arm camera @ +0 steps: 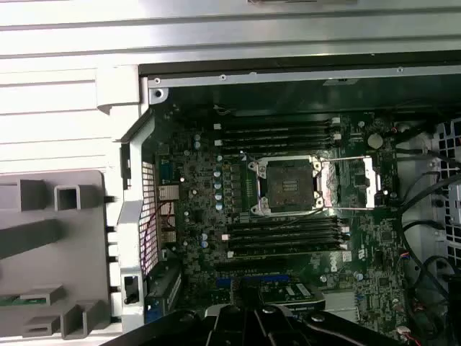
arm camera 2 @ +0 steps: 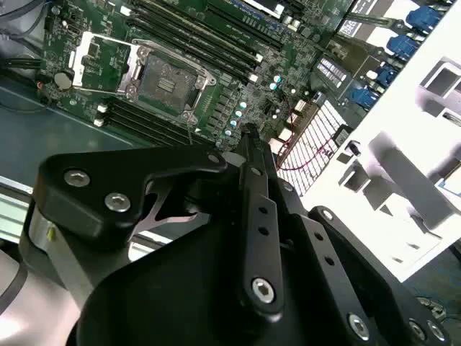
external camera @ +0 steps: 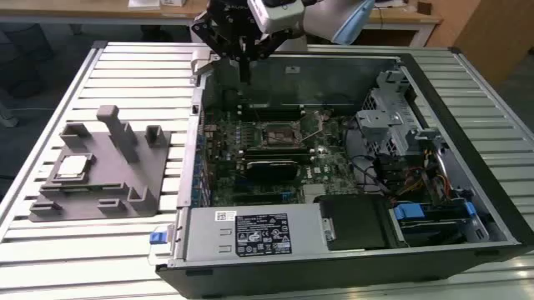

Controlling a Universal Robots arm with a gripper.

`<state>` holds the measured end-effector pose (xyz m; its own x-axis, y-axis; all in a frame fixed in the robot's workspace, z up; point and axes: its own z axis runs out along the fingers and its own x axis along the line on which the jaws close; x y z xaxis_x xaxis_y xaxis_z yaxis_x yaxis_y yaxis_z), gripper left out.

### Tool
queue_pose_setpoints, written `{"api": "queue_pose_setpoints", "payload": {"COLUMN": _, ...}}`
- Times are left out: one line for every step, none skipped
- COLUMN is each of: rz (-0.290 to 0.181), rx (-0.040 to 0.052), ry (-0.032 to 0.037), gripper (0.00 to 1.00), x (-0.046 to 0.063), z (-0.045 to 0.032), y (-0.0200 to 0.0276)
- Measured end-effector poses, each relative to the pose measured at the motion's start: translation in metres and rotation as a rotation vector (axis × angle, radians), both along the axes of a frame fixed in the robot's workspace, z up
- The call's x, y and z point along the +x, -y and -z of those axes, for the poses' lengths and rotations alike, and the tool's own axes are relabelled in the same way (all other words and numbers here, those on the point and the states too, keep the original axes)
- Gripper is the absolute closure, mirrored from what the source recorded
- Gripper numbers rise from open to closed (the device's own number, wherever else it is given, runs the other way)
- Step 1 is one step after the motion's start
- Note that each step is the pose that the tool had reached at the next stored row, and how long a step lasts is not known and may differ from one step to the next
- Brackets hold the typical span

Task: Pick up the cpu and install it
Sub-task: 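Reach for the cpu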

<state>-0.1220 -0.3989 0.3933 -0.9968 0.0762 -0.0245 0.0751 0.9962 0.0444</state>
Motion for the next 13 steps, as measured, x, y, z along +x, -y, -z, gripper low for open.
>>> {"api": "queue_pose_setpoints", "payload": {"rz": 0.0, "rx": 0.0, "ry": 0.0, "gripper": 0.89, "x": 0.0, "z": 0.0, "y": 0.0}}
{"api": "queue_pose_setpoints", "payload": {"rz": 0.0, "rx": 0.0, "ry": 0.0, "gripper": 0.89, "x": 0.0, "z": 0.0, "y": 0.0}}
{"api": "queue_pose_setpoints", "payload": {"rz": 0.0, "rx": 0.0, "ry": 0.0, "gripper": 0.89, "x": 0.0, "z": 0.0, "y": 0.0}}
{"api": "queue_pose_setpoints", "payload": {"rz": 0.0, "rx": 0.0, "ry": 0.0, "gripper": 0.89, "x": -0.0002, "z": 0.0, "y": 0.0}}
{"api": "queue_pose_setpoints", "payload": {"rz": 0.0, "rx": -0.0001, "ry": -0.0001, "gripper": 0.89, "x": -0.0006, "z": 0.0, "y": -0.0001}}
{"api": "queue_pose_setpoints", "payload": {"rz": 0.0, "rx": -0.0002, "ry": -0.0001, "gripper": 0.89, "x": -0.0008, "z": -0.0001, "y": 0.0}}
{"api": "queue_pose_setpoints", "payload": {"rz": 0.0, "rx": -0.0001, "ry": 0.0, "gripper": 0.89, "x": -0.001, "z": 0.0, "y": 0.0}}
{"api": "queue_pose_setpoints", "payload": {"rz": 0.0, "rx": 0.0, "ry": 0.0, "gripper": 0.89, "x": -0.0012, "z": 0.0, "y": 0.0}}
{"api": "queue_pose_setpoints", "payload": {"rz": 0.0, "rx": 0.0, "ry": 0.0, "gripper": 0.89, "x": -0.0016, "z": 0.0, "y": 0.0}}
{"api": "queue_pose_setpoints", "payload": {"rz": 0.0, "rx": 0.0, "ry": 0.0001, "gripper": 0.89, "x": -0.0021, "z": 0.0001, "y": 0.0}}
{"api": "queue_pose_setpoints", "payload": {"rz": 0.0, "rx": 0.0001, "ry": 0.0001, "gripper": 0.89, "x": -0.0025, "z": 0.0001, "y": 0.0}}
{"api": "queue_pose_setpoints", "payload": {"rz": 0.0, "rx": 0.0, "ry": 0.0, "gripper": 0.89, "x": -0.003, "z": 0.0001, "y": 0.0}}
{"api": "queue_pose_setpoints", "payload": {"rz": 0.0, "rx": 0.0, "ry": 0.0001, "gripper": 0.89, "x": -0.0036, "z": 0.0001, "y": 0.0}}
